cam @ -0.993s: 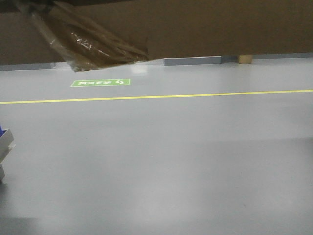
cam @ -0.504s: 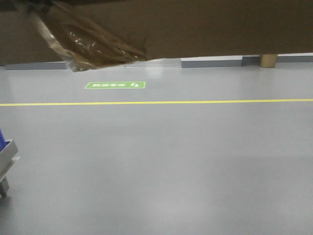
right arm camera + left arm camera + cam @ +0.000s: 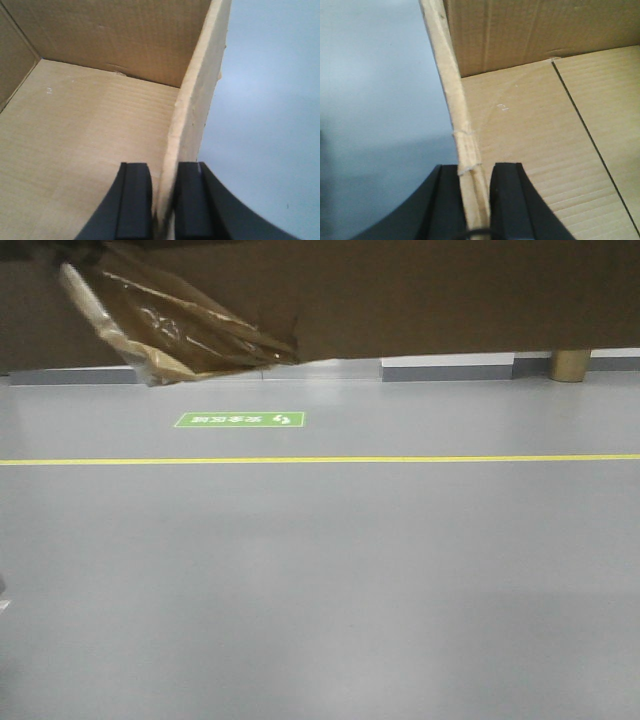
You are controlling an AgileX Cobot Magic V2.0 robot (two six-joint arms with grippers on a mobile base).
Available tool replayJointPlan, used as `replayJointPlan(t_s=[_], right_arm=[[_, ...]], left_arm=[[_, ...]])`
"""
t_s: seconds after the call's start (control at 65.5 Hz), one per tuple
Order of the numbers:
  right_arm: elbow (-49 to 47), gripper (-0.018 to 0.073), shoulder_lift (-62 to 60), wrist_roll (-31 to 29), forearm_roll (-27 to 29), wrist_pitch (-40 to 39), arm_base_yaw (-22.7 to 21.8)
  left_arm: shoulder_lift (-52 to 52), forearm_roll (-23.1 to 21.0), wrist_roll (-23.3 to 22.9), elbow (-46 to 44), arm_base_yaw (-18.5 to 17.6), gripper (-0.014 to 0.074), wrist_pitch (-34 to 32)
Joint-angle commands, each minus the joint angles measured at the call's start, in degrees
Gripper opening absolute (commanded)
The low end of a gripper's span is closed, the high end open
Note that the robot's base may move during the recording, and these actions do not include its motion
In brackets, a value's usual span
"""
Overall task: Grab carton from right shelf to conveyor
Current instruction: 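Hold the carton with both grippers while the base drives to the conveyor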
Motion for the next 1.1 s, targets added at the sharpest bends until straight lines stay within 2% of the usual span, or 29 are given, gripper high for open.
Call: replayJointPlan(t_s=[0.0,1.085], right_arm=[[-0.4,-0.0074,-0.9,-1.2,-0.2,-2.5,0.0],[-0.4,-0.0074,-0.9,-1.2,-0.2,-4.1,0.0]], left_arm=[[-0.8,1.3,0.4,-0.2,-0.1,-0.0009,-1.4],[-0.8,1.4,0.4,-0.2,-0.1,-0.0009,-1.3]])
